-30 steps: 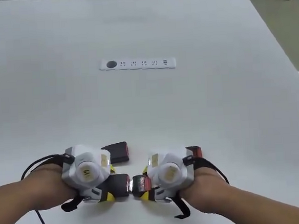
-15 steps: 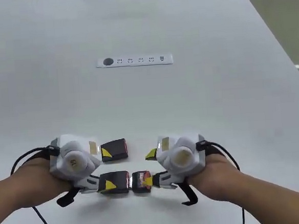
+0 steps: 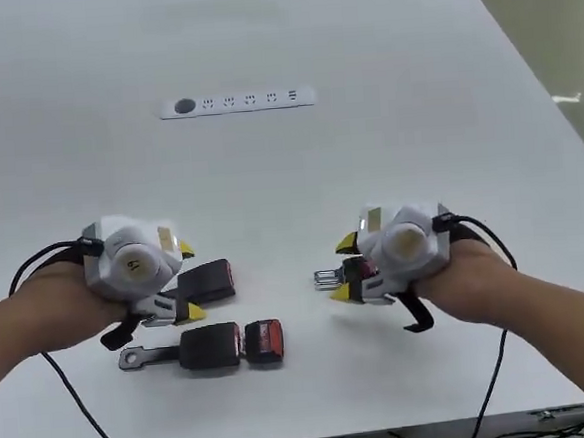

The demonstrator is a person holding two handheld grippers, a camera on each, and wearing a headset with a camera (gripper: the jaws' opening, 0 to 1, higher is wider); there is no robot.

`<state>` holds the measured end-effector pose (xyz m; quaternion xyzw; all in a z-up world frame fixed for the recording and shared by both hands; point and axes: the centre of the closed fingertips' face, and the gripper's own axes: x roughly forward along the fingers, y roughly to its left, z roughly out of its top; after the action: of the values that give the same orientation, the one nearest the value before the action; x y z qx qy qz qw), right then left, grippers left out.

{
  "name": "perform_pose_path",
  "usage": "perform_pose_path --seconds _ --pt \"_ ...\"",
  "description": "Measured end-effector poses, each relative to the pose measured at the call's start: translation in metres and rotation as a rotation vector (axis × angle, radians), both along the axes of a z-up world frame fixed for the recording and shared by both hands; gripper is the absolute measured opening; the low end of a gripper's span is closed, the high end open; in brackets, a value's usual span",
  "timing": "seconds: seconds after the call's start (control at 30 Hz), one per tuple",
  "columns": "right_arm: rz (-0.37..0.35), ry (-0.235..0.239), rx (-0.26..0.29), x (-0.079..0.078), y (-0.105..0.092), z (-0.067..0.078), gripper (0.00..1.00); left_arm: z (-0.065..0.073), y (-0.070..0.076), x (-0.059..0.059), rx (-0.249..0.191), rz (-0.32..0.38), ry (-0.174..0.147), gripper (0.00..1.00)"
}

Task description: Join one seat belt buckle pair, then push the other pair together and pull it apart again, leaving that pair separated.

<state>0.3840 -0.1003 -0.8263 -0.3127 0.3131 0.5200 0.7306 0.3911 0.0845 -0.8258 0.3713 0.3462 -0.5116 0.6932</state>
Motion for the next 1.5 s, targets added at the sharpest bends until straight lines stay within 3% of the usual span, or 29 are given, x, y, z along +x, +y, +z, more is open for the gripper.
perform_pose_path --seconds 0.03,0.13,0.27,0.33,0.4,0.53,0.57,0.67,0.7,0.73,0.8,0.97,1.17,1.5 --pt "-0.003 0.003 -0.008 0.001 -0.004 -0.002 0.36 -0.002 0.000 0.002 0.002 -0.001 0.005 0.51" --pt "-0.001 0.018 -0.034 0.001 -0.016 -0.010 0.36 -0.009 -0.006 0.003 -0.029 0.027 0.073 0.50" --pt "-0.013 0.053 -0.054 0.001 -0.024 -0.019 0.36 -0.016 -0.005 0.011 -0.008 0.004 0.070 0.49" --pt "0.018 0.034 -0.113 0.000 -0.028 -0.026 0.36 -0.019 -0.006 0.014 -0.019 0.012 0.084 0.49" --pt "0.019 0.035 -0.112 0.000 -0.027 -0.029 0.36 -0.024 -0.007 0.012 -0.015 -0.020 0.105 0.50" --pt "0.025 0.033 -0.096 0.005 -0.022 -0.028 0.37 -0.033 -0.002 0.001 0.052 -0.096 0.125 0.49" --pt "0.029 0.033 -0.095 0.006 -0.021 -0.028 0.37 -0.029 -0.006 0.002 0.021 -0.084 0.130 0.47" --pt "0.056 0.035 -0.114 0.004 -0.021 -0.033 0.35 -0.028 -0.007 0.001 0.031 -0.089 0.134 0.45" --pt "0.050 0.038 -0.094 0.005 -0.020 -0.031 0.35 -0.029 -0.008 -0.002 0.030 -0.091 0.147 0.42" --pt "0.048 0.046 -0.094 0.005 -0.020 -0.031 0.35 -0.028 -0.009 -0.003 0.029 -0.097 0.145 0.40" --pt "0.049 0.055 -0.087 0.005 -0.021 -0.031 0.34 -0.027 -0.012 -0.010 0.041 -0.192 0.137 0.35" --pt "0.059 0.067 -0.065 0.005 -0.020 -0.031 0.34 -0.024 -0.014 -0.009 0.035 -0.127 0.169 0.35" --pt "0.056 0.085 -0.051 0.005 -0.017 -0.031 0.34 -0.025 -0.013 -0.008 0.018 -0.113 0.165 0.35" --pt "0.105 0.065 -0.065 0.001 0.006 -0.031 0.34 -0.026 -0.012 -0.004 0.040 -0.114 0.165 0.35"
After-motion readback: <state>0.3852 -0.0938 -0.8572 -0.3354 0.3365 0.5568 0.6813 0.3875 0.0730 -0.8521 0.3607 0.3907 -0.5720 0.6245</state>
